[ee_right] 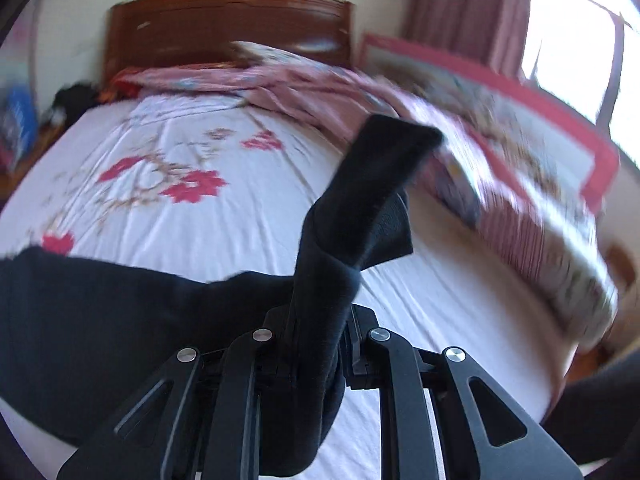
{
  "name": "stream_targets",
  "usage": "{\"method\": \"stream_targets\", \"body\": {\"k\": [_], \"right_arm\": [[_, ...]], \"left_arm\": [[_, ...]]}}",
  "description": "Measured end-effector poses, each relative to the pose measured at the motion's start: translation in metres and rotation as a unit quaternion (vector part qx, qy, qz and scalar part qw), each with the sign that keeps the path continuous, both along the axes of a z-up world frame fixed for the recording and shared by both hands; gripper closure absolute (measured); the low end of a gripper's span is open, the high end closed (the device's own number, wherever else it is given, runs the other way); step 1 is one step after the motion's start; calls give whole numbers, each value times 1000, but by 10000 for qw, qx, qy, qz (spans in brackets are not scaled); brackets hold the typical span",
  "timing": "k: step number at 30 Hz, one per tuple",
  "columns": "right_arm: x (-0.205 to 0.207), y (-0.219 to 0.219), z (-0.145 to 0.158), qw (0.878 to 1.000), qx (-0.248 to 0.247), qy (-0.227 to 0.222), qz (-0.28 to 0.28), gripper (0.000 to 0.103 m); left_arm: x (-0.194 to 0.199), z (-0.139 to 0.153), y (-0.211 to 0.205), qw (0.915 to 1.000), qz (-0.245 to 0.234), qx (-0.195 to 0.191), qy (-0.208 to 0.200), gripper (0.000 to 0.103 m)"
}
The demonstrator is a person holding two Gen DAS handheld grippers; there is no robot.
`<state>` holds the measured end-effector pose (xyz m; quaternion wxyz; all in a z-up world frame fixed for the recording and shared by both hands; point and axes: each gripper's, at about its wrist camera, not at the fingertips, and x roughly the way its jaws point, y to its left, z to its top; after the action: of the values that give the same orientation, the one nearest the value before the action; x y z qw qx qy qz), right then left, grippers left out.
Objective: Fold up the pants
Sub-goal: 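Grasp the cuffs with the right gripper and fold them toward the waistband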
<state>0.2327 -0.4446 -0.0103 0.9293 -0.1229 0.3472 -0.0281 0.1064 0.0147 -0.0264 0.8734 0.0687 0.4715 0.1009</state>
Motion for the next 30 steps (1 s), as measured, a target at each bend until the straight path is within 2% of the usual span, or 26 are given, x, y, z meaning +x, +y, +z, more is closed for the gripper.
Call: {"method": "stream_targets", "body": {"k": [3, 6, 9, 10, 11, 12, 14, 16, 17, 19, 21, 26, 28, 30], "right_arm": [[-14, 77, 13, 9955, -611, -183, 698, 88], [-36, 160, 6, 9826, -1141, -335, 1425, 88], [-63, 240, -28, 9623, -1670, -246, 2133, 88], [-74, 265, -49, 9522, -1958, -181, 2337, 89], [-86, 288, -73, 9371, -2424, -207, 2502, 89], [-95, 301, -93, 9264, -2690, -122, 2631, 89], [-110, 313, -122, 9069, -3248, -272, 2672, 89], [-113, 312, -134, 9053, -3369, -142, 2582, 89], [-116, 310, -135, 9066, -3362, -229, 2541, 89], [-121, 312, -140, 8936, -3639, -230, 2618, 88], [-128, 309, -135, 8935, -3546, -170, 2751, 82], [-135, 296, -98, 9183, -2761, 95, 2834, 82], [-136, 288, -86, 9252, -2415, 300, 2911, 79], [-140, 282, -79, 9259, -2233, 470, 3012, 79]], "left_arm": [[-10, 6, 22, 9999, 142, -29, -76, 4], [-20, 9, 46, 9994, 301, -134, -133, 4], [-28, 7, 67, 9986, 465, -188, -163, 4], [-30, 6, 72, 9983, 525, -212, -164, 4], [-32, 4, 77, 9980, 575, -231, -146, 4], [-34, 2, 85, 9976, 618, -272, -130, 4], [-36, 1, 93, 9974, 660, -252, -161, 4], [-39, 0, 98, 9973, 664, -238, -211, 4], [-39, -1, 101, 9972, 686, -217, -214, 4], [-39, -4, 106, 9968, 746, -202, -202, 4], [-40, -8, 111, 9961, 834, -263, -148, 4], [-43, -15, 114, 9955, 894, -313, -96, 4], [-43, -15, 111, 9960, 843, -290, -80, 4], [-41, -14, 106, 9966, 772, -252, -115, 4]]}}
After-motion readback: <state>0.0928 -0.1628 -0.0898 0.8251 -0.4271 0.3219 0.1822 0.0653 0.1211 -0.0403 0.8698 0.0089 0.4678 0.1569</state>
